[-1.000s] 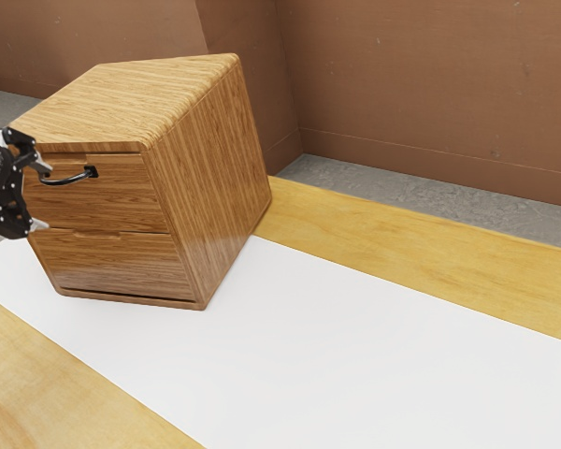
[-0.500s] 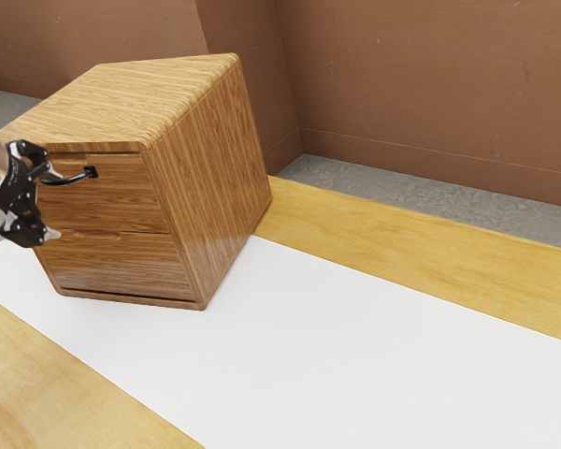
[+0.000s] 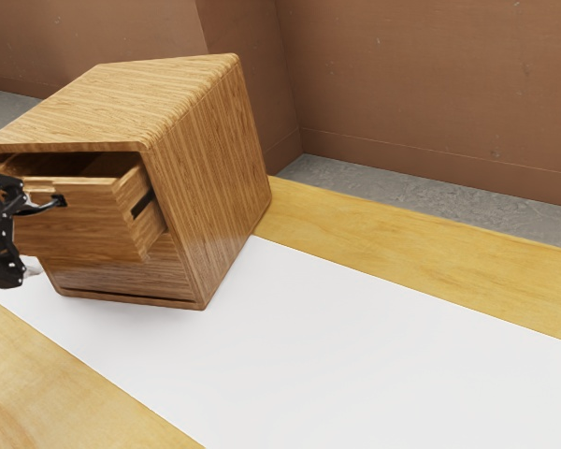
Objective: Pull the drawer handle with one arm to open the drawer
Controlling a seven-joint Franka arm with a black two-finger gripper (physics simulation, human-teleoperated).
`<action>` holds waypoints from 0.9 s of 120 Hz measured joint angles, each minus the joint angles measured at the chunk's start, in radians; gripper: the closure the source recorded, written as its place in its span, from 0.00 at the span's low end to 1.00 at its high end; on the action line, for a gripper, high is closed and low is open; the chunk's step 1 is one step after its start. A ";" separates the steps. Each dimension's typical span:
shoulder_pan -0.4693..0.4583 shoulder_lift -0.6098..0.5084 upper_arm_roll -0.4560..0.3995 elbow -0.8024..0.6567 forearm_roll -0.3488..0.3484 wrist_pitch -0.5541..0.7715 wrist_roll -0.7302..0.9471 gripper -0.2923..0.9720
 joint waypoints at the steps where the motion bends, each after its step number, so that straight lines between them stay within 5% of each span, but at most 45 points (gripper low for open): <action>1: 0.003 -0.004 -0.003 -0.003 -0.001 0.000 0.000 0.23; 62: 0.109 -0.233 -0.048 -0.147 0.000 -0.087 -0.024 0.23; 108: 0.188 -0.383 -0.158 -0.197 -0.042 -0.187 -0.034 0.23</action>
